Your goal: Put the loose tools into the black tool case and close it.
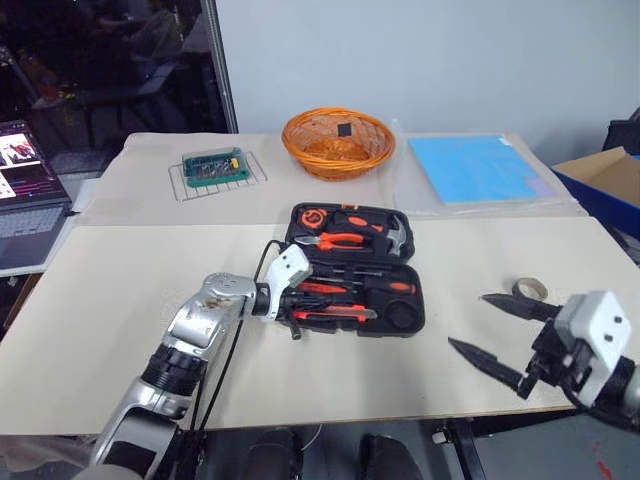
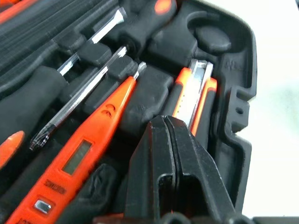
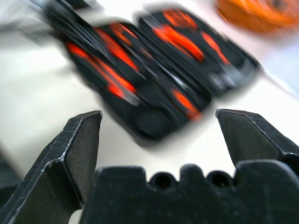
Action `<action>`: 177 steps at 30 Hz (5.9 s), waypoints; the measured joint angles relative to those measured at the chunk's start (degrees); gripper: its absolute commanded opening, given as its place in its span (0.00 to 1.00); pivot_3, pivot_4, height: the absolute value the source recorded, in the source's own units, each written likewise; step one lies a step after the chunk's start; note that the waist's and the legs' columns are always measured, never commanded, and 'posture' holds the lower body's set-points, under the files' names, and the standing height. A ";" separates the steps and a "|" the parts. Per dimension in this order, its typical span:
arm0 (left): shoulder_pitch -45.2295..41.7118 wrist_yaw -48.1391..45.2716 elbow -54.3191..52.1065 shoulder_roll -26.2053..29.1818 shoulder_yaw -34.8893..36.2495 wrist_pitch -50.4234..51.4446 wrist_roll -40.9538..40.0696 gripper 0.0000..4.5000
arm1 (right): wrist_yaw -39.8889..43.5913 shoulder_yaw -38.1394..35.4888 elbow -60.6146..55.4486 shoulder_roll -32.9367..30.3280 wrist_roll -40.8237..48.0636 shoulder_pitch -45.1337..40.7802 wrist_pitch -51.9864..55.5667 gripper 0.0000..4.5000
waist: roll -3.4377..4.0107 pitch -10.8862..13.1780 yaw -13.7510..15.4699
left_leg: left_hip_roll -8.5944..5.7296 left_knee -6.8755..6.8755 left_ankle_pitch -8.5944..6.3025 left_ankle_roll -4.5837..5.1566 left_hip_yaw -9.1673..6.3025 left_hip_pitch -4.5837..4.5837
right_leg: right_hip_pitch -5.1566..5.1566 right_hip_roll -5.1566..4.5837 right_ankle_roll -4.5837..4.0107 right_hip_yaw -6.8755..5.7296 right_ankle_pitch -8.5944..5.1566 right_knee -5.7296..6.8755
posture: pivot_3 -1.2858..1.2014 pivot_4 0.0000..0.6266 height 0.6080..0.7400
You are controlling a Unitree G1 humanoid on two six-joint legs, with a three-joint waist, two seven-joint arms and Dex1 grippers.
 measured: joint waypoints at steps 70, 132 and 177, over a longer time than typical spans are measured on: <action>-0.42 5.52 -22.63 6.31 3.45 7.29 -16.39 0.92 | 9.99 36.36 71.73 -7.57 -31.29 -59.48 2.08 0.56 | 0.16 0.17 -1.81 | -0.16 0.04 0.29 0.65 0.16 0.07 | 0.14 0.25 -0.07 0.08 0.07 0.01 | 0.52 0.24 1.00; 15.91 -7.19 -20.31 18.66 15.40 -3.05 -20.74 0.92 | 29.69 64.73 27.81 -3.96 -24.62 -64.01 18.34 0.43 | 0.08 0.27 -1.57 | -0.06 0.02 0.13 0.23 0.21 -0.34 | -0.49 0.20 -0.38 -0.07 0.25 0.08 | 0.52 0.24 1.00; -39.84 35.63 68.38 -5.93 19.55 6.02 0.86 0.50 | -6.48 31.13 87.64 23.05 -20.75 -82.10 17.34 0.35 | -0.13 0.40 -3.42 | -0.39 -0.18 0.60 0.64 0.25 -0.51 | -0.54 0.20 0.12 0.00 0.96 0.17 | 0.52 0.24 1.00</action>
